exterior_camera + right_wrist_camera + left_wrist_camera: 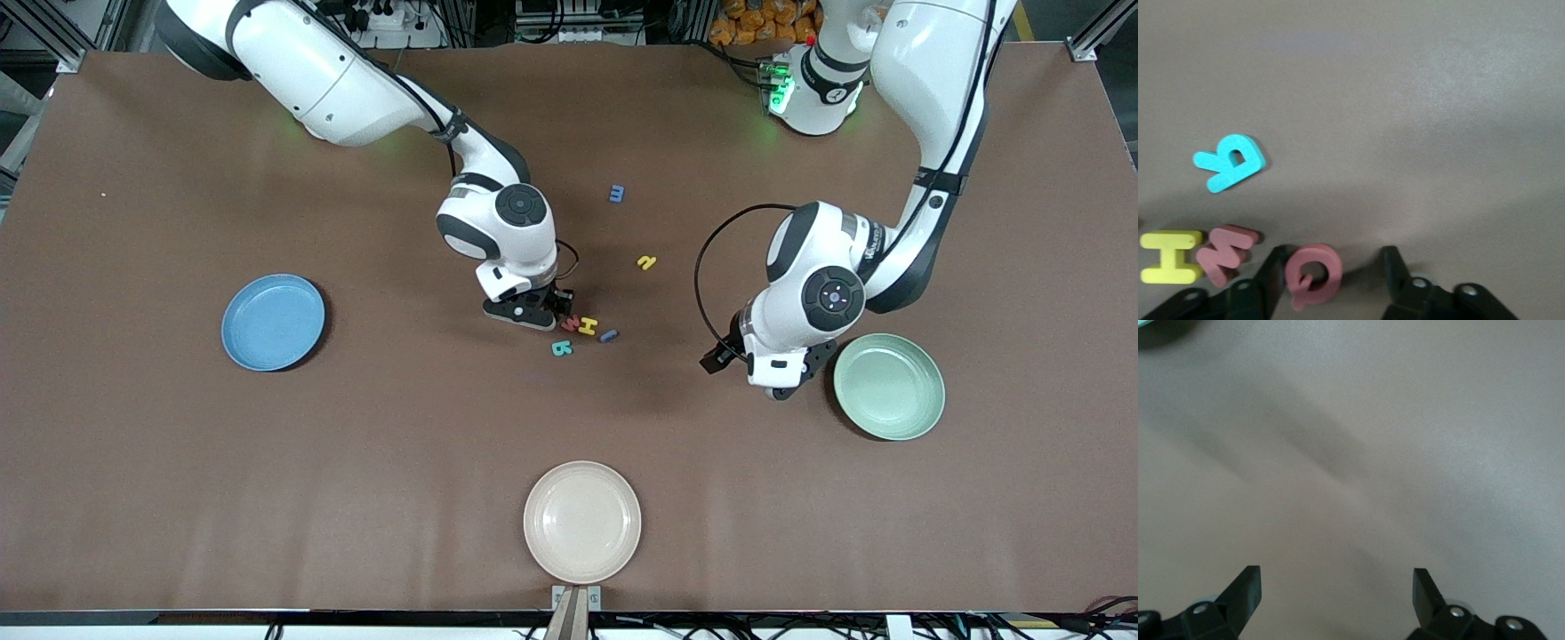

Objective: Sort uppercase to blue plate, lowercase to green plate
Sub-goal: 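Grasp the pink q with the right gripper while the left gripper approaches letters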

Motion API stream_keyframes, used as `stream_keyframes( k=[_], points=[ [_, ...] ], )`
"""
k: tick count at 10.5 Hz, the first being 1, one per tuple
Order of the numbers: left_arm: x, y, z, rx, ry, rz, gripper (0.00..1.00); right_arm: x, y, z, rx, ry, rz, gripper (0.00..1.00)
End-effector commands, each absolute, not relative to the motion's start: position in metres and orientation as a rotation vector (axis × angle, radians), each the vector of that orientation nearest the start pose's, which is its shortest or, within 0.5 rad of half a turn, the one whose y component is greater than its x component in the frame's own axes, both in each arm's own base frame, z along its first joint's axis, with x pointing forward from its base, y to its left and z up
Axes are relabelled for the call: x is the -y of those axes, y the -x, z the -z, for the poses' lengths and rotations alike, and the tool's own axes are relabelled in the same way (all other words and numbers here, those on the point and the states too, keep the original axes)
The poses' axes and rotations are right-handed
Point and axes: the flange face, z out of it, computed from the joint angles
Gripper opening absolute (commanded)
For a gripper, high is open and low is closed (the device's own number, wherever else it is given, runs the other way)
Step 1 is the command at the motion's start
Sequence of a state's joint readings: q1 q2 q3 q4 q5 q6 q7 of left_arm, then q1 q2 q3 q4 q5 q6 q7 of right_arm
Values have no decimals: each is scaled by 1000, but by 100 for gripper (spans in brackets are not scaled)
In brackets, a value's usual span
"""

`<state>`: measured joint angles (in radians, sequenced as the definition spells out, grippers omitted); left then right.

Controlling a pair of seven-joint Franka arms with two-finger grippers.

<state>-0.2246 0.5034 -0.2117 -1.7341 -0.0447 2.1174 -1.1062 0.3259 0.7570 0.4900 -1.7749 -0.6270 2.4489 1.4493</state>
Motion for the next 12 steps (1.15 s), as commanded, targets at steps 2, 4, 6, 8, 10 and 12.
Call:
stream_keyframes(
  k=[2,4,6,8,10,12],
  points=[
    [275,-597,-288,1174,2937,-301,100,-466,-469,-167,-458,3085,124,48],
    [277,-596,-285,1196,2922,-305,100,-466,-469,-167,-453,3087,126,30],
    [284,-592,-283,1230,2900,-311,100,-464,-471,-168,-453,3088,128,18],
    [304,-587,-281,1268,2879,-312,100,-449,-485,-171,-389,3100,124,18],
    [319,-591,-278,1321,2861,-309,100,-429,-497,-176,-307,3153,58,18],
    [326,-589,-277,1333,2853,-312,100,-399,-519,-194,-185,3175,-35,18]
  ],
)
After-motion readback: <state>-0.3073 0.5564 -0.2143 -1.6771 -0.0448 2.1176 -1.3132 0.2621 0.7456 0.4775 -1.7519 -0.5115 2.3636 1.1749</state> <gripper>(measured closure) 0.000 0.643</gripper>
